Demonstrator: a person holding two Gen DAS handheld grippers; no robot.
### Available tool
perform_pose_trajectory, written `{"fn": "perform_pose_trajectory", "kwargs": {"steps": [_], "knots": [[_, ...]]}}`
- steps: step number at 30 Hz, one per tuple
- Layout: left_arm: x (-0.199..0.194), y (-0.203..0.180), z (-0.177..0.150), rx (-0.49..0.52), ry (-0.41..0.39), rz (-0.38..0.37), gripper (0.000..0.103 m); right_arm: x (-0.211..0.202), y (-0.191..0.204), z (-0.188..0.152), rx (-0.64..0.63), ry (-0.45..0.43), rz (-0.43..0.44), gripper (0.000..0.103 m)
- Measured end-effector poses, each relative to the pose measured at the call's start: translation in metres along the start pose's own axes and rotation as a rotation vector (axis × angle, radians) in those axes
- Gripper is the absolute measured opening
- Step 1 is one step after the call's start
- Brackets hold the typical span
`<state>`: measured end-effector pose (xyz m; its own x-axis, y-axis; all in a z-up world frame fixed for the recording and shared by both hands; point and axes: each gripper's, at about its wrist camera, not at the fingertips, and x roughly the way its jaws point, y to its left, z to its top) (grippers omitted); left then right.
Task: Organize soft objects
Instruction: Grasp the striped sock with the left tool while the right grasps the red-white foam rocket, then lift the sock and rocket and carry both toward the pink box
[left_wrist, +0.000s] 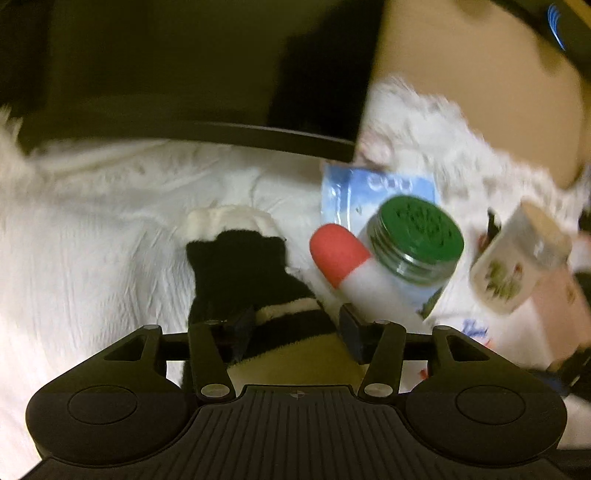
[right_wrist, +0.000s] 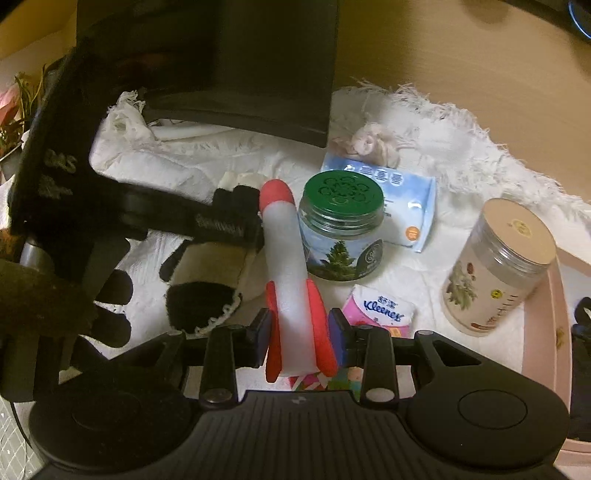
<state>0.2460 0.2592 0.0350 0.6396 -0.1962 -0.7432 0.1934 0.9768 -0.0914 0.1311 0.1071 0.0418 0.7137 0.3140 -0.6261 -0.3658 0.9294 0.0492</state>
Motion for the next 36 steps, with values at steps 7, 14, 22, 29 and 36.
{"fn": "perform_pose_trajectory", "kwargs": {"steps": [7, 14, 22, 29, 36], "knots": [[-0.003, 0.016, -0.005, 0.019, -0.001, 0.067, 0.090, -0.012, -0.010, -0.003, 0.029, -0.038, -0.034, 0.031], [0.025, 0.023, -0.002, -0.093, 0.076, 0.008, 0.095, -0.015, -0.030, -0.008, 0.092, -0.025, -0.054, 0.032], [0.038, 0.021, 0.002, -0.056, 0.084, 0.032, 0.098, -0.034, -0.028, -0.017, 0.093, -0.046, -0.059, 0.056], [0.021, 0.029, -0.010, -0.082, 0.017, -0.031, 0.078, -0.044, -0.028, -0.018, 0.096, -0.077, -0.099, 0.063], [-0.001, 0.041, -0.014, -0.115, 0.018, -0.051, 0.068, -0.048, -0.024, -0.018, 0.079, -0.117, -0.145, 0.077]]}}
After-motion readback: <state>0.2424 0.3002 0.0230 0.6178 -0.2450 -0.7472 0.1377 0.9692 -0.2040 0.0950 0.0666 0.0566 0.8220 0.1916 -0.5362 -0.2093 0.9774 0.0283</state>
